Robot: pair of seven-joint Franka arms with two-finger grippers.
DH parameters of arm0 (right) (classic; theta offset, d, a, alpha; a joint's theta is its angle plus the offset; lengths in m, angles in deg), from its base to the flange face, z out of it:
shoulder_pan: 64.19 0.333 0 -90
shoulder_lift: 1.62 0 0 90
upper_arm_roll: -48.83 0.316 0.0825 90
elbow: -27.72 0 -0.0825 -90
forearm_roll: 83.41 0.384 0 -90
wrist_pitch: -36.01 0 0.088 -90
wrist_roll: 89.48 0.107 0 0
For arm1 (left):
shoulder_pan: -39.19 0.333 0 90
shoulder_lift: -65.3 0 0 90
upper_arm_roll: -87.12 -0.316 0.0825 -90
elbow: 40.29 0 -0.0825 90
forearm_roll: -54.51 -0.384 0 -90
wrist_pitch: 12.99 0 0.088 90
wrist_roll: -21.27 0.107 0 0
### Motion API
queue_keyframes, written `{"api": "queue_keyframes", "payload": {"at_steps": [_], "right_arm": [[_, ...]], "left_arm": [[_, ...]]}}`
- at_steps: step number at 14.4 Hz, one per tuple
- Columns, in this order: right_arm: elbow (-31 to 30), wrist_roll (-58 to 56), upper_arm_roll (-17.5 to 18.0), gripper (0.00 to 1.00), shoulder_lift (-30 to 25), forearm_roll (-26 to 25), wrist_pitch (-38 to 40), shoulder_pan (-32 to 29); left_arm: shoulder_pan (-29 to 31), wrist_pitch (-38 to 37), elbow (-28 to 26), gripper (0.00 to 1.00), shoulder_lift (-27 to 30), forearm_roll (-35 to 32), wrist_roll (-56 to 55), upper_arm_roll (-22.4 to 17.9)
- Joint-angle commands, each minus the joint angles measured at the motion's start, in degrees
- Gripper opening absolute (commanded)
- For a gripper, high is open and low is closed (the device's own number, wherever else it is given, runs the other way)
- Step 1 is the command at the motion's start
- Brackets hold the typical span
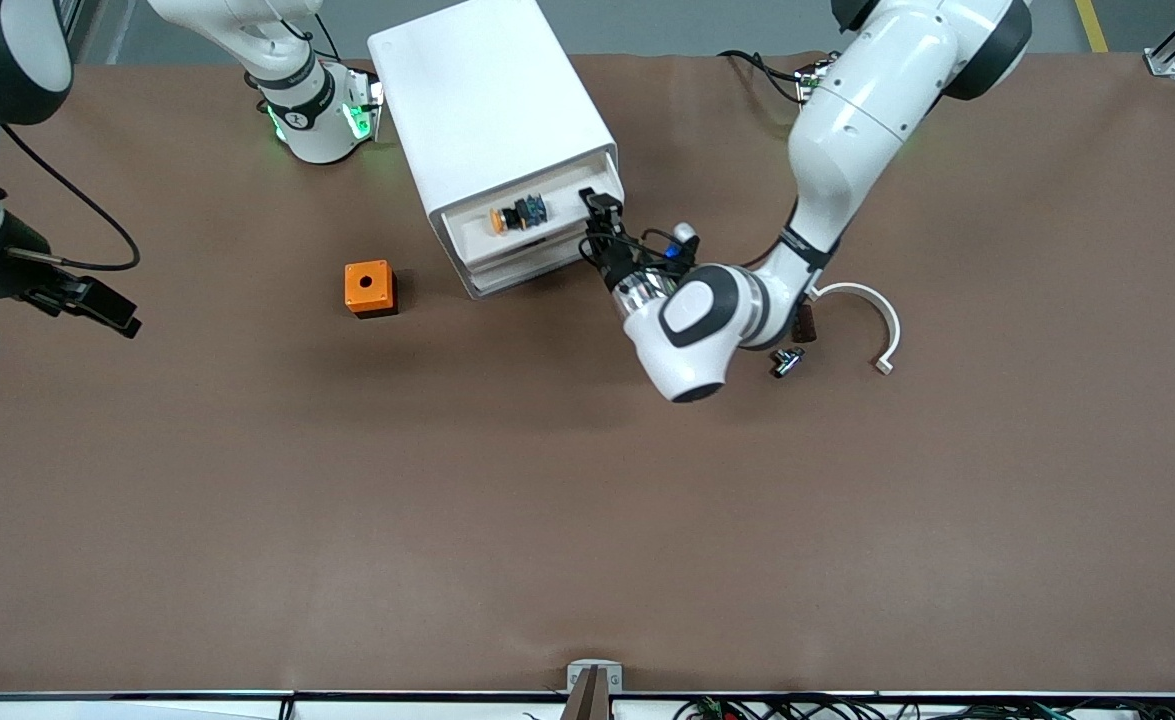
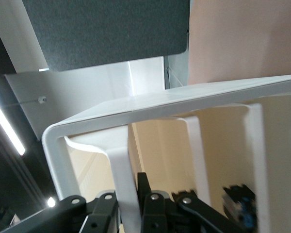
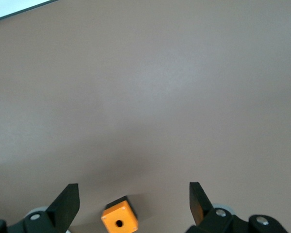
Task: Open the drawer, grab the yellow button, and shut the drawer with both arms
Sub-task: 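Grip the drawer handle with the left gripper and pull it open, then reach the right gripper into the open drawer while the left gripper holds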
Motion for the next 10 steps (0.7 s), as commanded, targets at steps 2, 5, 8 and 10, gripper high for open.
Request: {"api": "queue_keyframes", "payload": {"at_steps": [2, 5, 8, 10], "right_arm": [[-0.29, 13.94, 0.27, 1.00, -1.07, 0.50, 1.64, 4.76], [-0.02, 27.82, 0.27, 1.00, -0.98, 0.50, 1.99, 10.21], [-0.02, 40.40, 0.27, 1.00, -0.72, 2.76, 1.46, 15.92], [0.06, 46.38, 0.27, 1.00, -0.72, 4.01, 1.29, 18.82]], "left_arm": [[3.61, 0.57, 0.71, 0.11, -0.92, 0.65, 1.79, -0.40], [4.50, 1.10, 0.71, 0.14, -1.01, 0.38, 1.79, -0.40], [4.50, 1.19, 0.71, 0.20, -1.01, 0.30, 1.79, -0.49], [4.50, 1.28, 0.79, 0.60, -0.83, 0.38, 1.79, -0.49]]}}
